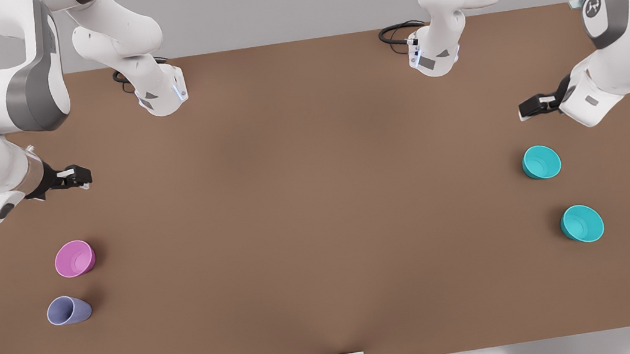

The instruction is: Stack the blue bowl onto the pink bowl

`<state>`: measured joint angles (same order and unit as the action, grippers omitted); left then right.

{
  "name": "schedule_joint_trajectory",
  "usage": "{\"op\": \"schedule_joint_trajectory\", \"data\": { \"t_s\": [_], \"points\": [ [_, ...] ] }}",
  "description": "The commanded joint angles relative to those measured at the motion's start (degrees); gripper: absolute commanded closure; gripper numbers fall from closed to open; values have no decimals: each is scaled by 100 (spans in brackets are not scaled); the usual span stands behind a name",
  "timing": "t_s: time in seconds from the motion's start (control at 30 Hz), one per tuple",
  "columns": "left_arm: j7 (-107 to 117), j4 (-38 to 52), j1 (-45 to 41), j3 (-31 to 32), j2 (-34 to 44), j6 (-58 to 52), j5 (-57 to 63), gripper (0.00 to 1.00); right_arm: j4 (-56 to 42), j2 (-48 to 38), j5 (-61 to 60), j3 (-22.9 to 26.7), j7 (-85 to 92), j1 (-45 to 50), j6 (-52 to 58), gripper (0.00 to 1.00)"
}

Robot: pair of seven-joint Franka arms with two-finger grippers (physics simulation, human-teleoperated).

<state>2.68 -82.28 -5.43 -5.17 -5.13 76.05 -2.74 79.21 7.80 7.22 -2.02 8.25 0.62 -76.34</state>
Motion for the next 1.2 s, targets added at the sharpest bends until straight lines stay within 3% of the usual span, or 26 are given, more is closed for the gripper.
{"op": "schedule_joint_trajectory", "data": {
  "t_s": [0.0,0.1,0.2,0.37,0.5,0.7,1.17],
  "points": [
    [58,-7,-20,-2,12,68,1,0,-3,2,-1,0,133,-1,-38,0],
    [66,-16,-20,-10,4,68,19,0,94,450,-45,18,238,-747,-73,0],
    [58,-86,-20,-10,30,68,28,0,708,1101,-98,18,827,-2101,-1101,0],
    [66,-95,-20,-19,30,68,36,0,2282,1163,-106,27,898,-2418,-3456,0],
    [66,-95,-20,-46,-5,41,36,0,2713,1540,-98,44,1302,-2620,-5022,0],
    [66,-86,-20,-90,-260,173,80,0,2485,2349,-361,36,1223,-2980,-5347,0],
    [-21,-69,-46,-63,-260,-143,80,0,2080,3114,-906,27,1214,-2989,-5373,0]
  ]
}}
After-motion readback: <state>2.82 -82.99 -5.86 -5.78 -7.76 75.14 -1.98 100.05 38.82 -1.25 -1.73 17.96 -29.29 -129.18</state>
